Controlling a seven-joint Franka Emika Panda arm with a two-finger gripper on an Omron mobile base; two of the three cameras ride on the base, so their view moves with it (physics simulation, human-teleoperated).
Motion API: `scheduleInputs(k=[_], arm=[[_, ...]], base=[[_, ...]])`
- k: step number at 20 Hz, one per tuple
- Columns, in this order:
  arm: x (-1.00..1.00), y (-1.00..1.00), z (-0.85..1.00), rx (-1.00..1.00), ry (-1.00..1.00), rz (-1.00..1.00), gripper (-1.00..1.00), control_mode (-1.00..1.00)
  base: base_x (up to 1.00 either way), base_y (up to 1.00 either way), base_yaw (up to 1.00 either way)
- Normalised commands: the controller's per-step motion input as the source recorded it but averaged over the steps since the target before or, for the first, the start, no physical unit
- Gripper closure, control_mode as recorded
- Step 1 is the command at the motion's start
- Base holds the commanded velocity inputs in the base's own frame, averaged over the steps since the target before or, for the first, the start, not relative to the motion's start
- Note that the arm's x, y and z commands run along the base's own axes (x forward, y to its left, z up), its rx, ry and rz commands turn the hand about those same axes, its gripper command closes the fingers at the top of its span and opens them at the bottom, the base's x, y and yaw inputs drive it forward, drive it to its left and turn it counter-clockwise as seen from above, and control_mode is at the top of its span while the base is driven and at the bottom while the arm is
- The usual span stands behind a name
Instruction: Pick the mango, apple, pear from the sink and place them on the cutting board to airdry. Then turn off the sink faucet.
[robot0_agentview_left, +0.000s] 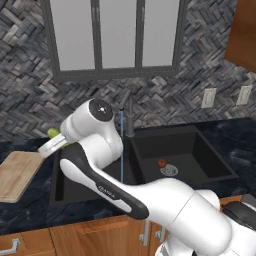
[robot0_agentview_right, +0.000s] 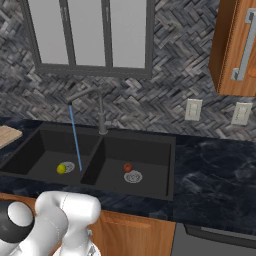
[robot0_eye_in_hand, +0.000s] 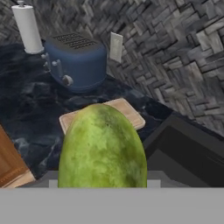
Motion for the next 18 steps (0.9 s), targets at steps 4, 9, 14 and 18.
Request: scheduleInputs(k=[4,9,14,18], arm=[[0.39,0.24,-0.38,0.00,0.05,0.00,1.00,-1.00],[0.38,0.31,-0.36,0.00,0.04,-0.01,1.00,-1.00],[0.34,0.31,-0.21,-0.04,0.03,-0.02,1.00,-1.00],[0.20,0.21,-0.14,-0.05,0.00,-0.03,1.00,-1.00]], base=[[0.00,0.00,0.00],[0.00,0.00,0.00],[0.00,0.00,0.00],[0.00,0.00,0.00]])
